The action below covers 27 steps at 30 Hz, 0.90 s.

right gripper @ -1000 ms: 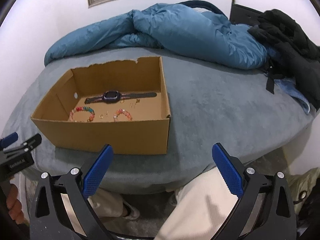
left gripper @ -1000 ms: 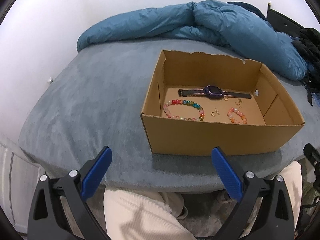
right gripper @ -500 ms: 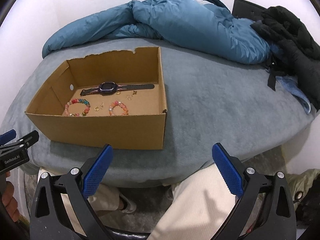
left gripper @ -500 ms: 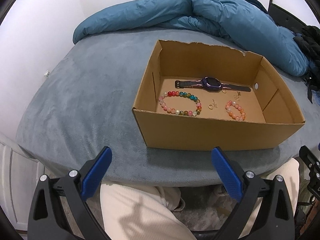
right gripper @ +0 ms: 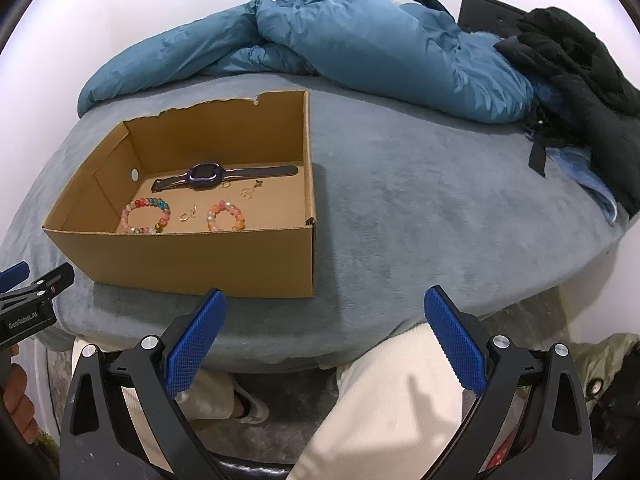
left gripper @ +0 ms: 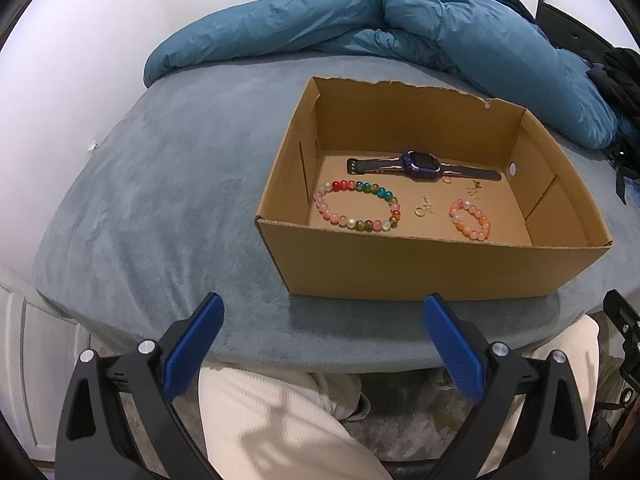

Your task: Organize jewelry

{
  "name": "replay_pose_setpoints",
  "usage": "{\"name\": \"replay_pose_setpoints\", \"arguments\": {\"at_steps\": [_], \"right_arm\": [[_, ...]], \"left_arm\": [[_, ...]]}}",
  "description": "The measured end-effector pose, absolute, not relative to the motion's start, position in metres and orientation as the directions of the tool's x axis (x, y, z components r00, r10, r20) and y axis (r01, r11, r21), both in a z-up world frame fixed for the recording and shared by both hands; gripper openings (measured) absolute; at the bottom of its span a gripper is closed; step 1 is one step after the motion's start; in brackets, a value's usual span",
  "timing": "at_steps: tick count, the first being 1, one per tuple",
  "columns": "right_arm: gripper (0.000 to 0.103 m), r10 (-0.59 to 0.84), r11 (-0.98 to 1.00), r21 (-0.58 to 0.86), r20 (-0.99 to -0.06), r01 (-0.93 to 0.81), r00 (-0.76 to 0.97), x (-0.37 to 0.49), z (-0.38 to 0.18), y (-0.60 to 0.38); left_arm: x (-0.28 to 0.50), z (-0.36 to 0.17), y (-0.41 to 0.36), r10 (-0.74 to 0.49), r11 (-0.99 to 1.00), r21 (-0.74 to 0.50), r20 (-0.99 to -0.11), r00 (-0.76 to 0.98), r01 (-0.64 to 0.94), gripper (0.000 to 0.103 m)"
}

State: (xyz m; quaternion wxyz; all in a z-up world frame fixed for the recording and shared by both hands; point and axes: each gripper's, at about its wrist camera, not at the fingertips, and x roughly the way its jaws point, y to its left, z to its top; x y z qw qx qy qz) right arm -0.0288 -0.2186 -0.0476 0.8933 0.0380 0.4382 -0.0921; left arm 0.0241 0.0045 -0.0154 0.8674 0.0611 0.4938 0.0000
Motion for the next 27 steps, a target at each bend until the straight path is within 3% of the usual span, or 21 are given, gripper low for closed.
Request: {"name": "replay_pose_setpoints", "arguments": {"at_steps": [14,27], "right_arm": [[0.095,-0.101,0.982,0.014,-0.799,0.187,0.593,-0.023,-0.016,-0.216],[0.095,-0.097,0.984,0.007,-0.820,0.179,0.564,-0.008,-0.019,-0.211]], "left_arm": [[0.026,0.024,-0.002,0.066,0.992,0.112,-0.864,0.500,0.063,0.097],[0.038,0.015,0.001,0.075,0.993,0.109,-0.887,0.456,0.048,0.097]]}}
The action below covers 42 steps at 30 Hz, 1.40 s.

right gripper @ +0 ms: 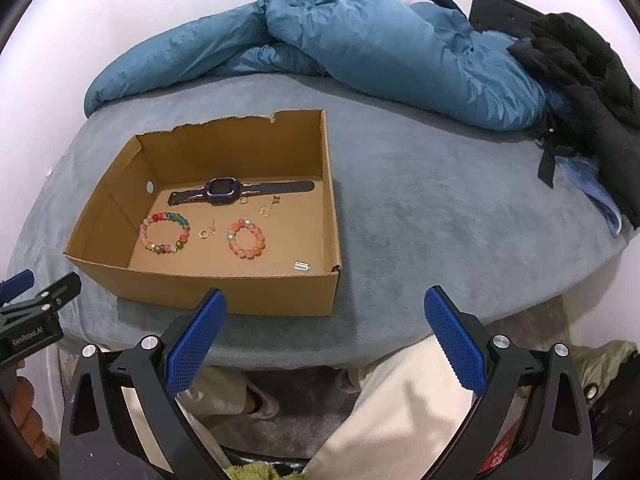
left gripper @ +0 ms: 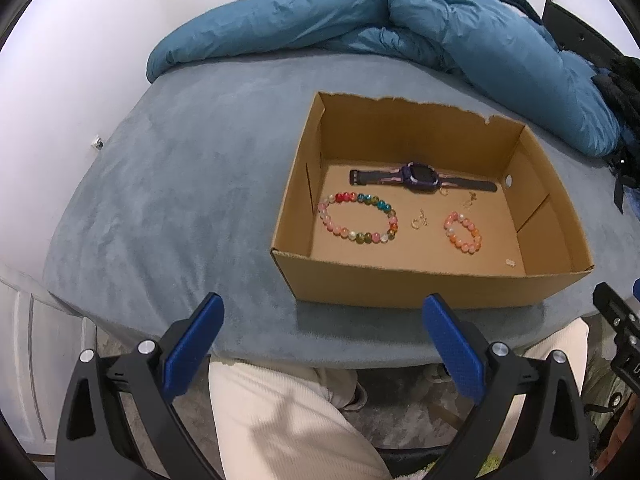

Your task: Organize jewelry

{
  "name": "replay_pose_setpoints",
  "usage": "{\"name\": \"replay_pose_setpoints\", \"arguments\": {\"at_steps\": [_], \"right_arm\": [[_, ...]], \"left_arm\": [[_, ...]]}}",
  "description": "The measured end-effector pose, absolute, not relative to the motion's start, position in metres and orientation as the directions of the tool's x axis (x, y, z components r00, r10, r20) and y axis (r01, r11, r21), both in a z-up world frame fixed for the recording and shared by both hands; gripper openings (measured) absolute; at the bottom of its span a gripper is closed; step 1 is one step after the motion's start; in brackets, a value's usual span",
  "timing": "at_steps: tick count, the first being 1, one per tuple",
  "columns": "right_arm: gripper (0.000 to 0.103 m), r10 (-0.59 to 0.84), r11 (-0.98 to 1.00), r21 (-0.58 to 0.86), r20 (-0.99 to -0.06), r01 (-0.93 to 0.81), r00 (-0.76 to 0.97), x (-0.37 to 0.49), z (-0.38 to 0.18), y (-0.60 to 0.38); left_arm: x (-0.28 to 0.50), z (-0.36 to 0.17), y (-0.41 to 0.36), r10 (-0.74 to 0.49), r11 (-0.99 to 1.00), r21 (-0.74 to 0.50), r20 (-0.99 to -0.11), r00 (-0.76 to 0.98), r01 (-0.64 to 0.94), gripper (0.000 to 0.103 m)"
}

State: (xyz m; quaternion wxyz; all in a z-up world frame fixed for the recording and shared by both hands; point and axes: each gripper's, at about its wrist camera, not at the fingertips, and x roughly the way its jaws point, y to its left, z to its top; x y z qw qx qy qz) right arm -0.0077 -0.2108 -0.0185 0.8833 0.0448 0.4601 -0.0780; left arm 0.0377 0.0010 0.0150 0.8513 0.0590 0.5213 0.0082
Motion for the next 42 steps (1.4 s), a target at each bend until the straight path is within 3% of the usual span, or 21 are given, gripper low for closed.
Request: {"name": "replay_pose_setpoints", "arguments": {"at_steps": [11,22,42], "right_arm": [[0.095,-0.098,0.983,0.005,-0.827,0.181,0.554,-0.003,-0.022,-0.212],[0.095,-0.103,0.981,0.010,-0.822,0.194,0.560,-0.007,-0.026,-0.212],[0.095,-0.165,0.971,-0.017,-0.769,0.239,0.618,-0.017,-0.028,-0.206]], "left_arm": [[0.039,0.011,-0.002,0.066,0.992,0.107,-0.886,0.460,0.063,0.097],[0.033,0.011,-0.005,0.036,0.988,0.117,-0.804,0.594,0.099,0.097],[0.032,0.007,-0.005,0.013,0.989,0.097,-0.805,0.593,0.110,0.097]]}}
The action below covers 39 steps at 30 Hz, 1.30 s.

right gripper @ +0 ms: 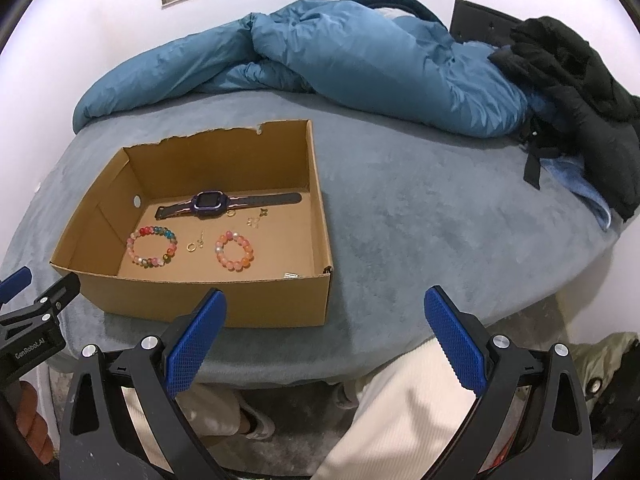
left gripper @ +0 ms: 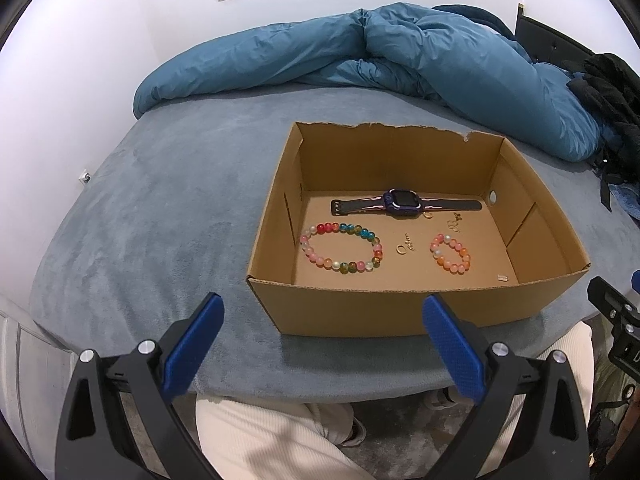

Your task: Organize jewelry

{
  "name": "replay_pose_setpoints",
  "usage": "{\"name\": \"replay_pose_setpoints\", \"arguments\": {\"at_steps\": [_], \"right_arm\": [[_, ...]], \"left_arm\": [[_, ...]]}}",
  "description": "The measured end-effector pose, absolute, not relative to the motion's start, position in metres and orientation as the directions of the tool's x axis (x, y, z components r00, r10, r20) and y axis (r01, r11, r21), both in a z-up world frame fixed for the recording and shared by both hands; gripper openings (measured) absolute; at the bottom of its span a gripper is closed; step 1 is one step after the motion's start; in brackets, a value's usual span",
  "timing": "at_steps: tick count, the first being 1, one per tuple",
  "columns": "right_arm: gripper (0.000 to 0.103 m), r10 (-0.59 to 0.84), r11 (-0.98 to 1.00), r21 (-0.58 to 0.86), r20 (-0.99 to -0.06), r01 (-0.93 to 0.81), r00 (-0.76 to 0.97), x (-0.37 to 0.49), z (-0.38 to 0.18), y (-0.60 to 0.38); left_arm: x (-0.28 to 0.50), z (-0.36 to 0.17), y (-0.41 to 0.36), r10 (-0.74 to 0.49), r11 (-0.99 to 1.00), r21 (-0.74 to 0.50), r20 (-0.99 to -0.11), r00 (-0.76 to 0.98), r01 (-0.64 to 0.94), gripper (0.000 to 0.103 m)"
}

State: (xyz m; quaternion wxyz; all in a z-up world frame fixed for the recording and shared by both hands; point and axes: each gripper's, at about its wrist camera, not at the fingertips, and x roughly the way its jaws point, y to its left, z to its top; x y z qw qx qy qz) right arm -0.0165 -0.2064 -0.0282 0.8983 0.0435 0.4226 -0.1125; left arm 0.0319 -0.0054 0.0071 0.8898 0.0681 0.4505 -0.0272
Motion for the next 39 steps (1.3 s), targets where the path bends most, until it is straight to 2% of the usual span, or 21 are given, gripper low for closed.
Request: {"name": "replay_pose_setpoints", "arguments": {"at_steps": [39], "right_arm": [[0.095,-0.206,0.959,-0.024,-0.745,0.283,0.635,-0.019,-0.027,-0.209]], "left_arm": [[0.033,0.003,0.017,0.047,0.993,0.100,-0.800,0.598,0.056,0.097]]}}
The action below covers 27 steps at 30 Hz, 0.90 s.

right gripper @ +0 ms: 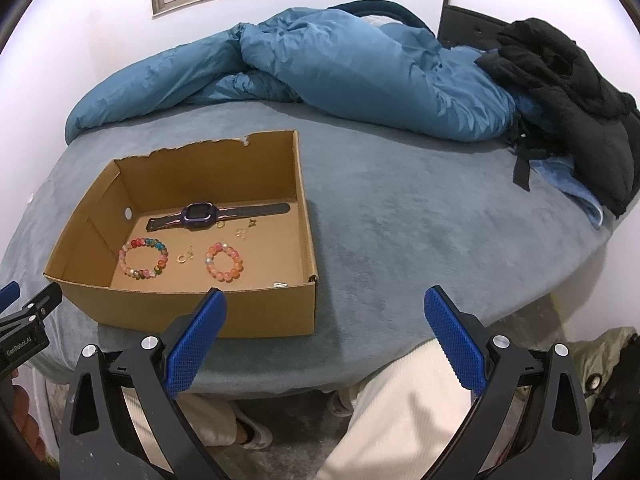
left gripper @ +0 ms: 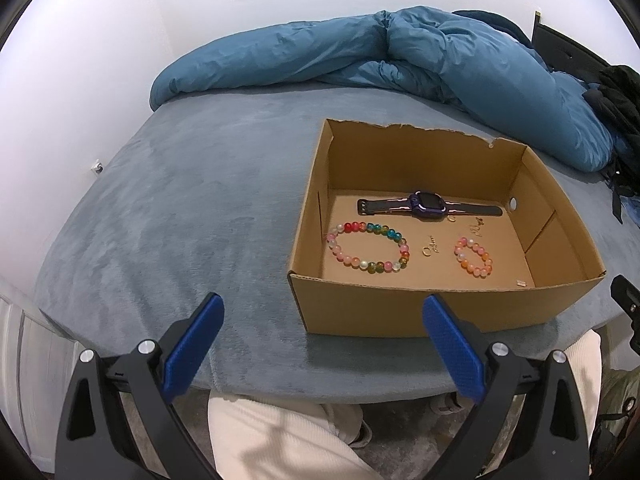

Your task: Organize jewelry

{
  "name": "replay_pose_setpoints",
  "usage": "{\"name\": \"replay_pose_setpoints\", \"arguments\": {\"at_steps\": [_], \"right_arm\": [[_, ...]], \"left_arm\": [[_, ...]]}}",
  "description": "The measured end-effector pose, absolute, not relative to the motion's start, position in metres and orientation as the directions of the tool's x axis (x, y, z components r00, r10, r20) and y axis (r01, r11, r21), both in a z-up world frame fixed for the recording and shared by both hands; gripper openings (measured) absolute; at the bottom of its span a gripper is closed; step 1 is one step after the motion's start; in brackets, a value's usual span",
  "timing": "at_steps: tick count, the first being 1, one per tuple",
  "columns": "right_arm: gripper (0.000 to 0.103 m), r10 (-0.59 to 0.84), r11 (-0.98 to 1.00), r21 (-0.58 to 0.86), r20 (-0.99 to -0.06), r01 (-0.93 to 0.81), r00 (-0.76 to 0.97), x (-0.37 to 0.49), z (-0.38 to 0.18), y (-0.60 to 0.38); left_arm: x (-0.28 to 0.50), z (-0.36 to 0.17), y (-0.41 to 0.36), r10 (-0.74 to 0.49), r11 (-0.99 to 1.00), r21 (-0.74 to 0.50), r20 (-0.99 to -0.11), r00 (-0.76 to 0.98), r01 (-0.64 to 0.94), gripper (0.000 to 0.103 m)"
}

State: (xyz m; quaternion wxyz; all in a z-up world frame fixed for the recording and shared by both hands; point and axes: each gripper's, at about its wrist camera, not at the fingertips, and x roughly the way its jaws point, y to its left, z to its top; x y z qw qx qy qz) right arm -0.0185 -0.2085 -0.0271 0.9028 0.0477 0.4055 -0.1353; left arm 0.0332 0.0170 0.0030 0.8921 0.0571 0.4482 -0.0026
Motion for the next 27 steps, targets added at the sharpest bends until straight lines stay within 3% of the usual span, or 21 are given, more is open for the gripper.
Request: {"name": "replay_pose_setpoints", "arguments": {"at_steps": [27], "right_arm": [[0.095,-0.172,0.972,-0.024,-0.749,0.232,0.640,-0.008,-0.029,-0.187]], "left_arm": [[0.036,0.005,0.033,0.074,0.994,0.110,-0.796,0.601,0.023,0.097]]}}
